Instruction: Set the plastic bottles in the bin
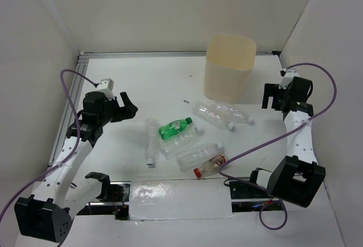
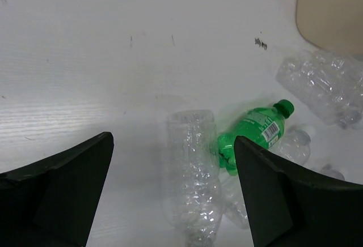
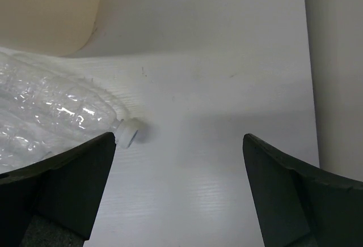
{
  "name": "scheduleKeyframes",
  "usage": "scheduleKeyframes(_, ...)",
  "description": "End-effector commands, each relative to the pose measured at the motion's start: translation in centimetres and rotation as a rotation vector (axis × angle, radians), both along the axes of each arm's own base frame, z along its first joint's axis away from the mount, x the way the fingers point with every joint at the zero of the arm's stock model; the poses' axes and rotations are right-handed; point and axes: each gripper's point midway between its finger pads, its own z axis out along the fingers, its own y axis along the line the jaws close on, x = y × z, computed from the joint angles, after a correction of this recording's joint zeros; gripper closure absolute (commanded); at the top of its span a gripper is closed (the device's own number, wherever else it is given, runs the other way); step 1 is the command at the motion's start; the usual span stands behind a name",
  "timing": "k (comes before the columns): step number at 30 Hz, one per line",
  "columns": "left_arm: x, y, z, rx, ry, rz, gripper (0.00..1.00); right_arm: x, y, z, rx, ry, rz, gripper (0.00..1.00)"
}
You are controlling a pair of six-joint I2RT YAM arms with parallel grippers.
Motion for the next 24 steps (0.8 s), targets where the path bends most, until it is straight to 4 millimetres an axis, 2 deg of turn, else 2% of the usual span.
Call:
scheduleKeyframes(1, -0.7, -1.4, 0.1, -0.010, 0.045, -0.045, 0.00, -0.3, 1.1, -0.1, 0.029, -0.003, 0.041, 0.00)
scheduleKeyframes(8, -1.8, -2.9, -2.5, 0.047, 0.156, -0.046, 0.00, -0.5, 2.8, -0.6, 0.064, 0.013, 0.154, 0.00)
scheduleKeyframes(12, -2.5, -4.2, -3.7, 0.061, 0.193, -0.047, 0.00, -1.2, 4.1, -2.5, 0.101, 0.077, 0.240, 0.00)
scheduleKeyframes(13, -2.6, -4.5, -4.0, 0.067, 0.204, -0.058, 0.02, -1.3, 4.3, -2.5, 0.103, 0.080, 0.261, 0.00)
scheduleKeyframes(14, -2.6, -4.7, -4.6, 0.072, 0.224, -0.051, 0.11, -1.4, 4.8, -2.9, 0.123, 0.088, 0.286, 0.03)
scheduleKeyframes(15, -2.7, -5.1, -5.0, 0.078, 0.236, -0.054, 0.19, -1.3, 5.0, -2.8, 0.119, 0.082, 0.313, 0.23)
scheduleKeyframes(16, -2.6, -5.5, -5.0, 0.081, 0.240, -0.066, 0.29, -1.3, 5.0, -2.8, 0.119, 0.082, 0.313, 0.57)
scheduleKeyframes(17, -2.6, -5.6, -5.4, 0.098, 0.251, -0.065, 0.41, -1.6, 5.3, -3.2, 0.139, 0.089, 0.312, 0.86)
scheduleKeyframes(18, -2.5, -5.7, -6.3, 0.114, 0.277, -0.051, 0.50, -1.6, 5.5, -3.2, 0.145, 0.086, 0.318, 0.83)
scheduleKeyframes(19, -2.8, -6.3, -6.8, 0.115, 0.293, -0.063, 0.50, -1.7, 5.6, -3.5, 0.150, 0.094, 0.318, 0.75)
scheduleKeyframes(20, -2.8, -6.3, -7.1, 0.130, 0.301, -0.062, 0.45, -1.6, 5.7, -3.0, 0.146, 0.072, 0.327, 0.62)
scheduleKeyframes(21, -2.9, -6.5, -7.6, 0.131, 0.315, -0.054, 0.24, -1.6, 5.7, -3.0, 0.146, 0.072, 0.328, 0.26)
scheduleKeyframes(22, -3.2, -7.1, -8.3, 0.138, 0.341, -0.063, 0.14, -1.6, 5.9, -2.9, 0.152, 0.068, 0.334, 0.13)
scheduleKeyframes(23, -3.4, -7.4, -8.7, 0.146, 0.351, -0.075, 0.07, -1.6, 5.9, -2.9, 0.152, 0.068, 0.334, 0.03)
scheduleKeyframes(24, -3.4, -7.5, -9.1, 0.153, 0.361, -0.071, 0.01, -1.6, 5.9, -2.9, 0.152, 0.068, 0.334, 0.00)
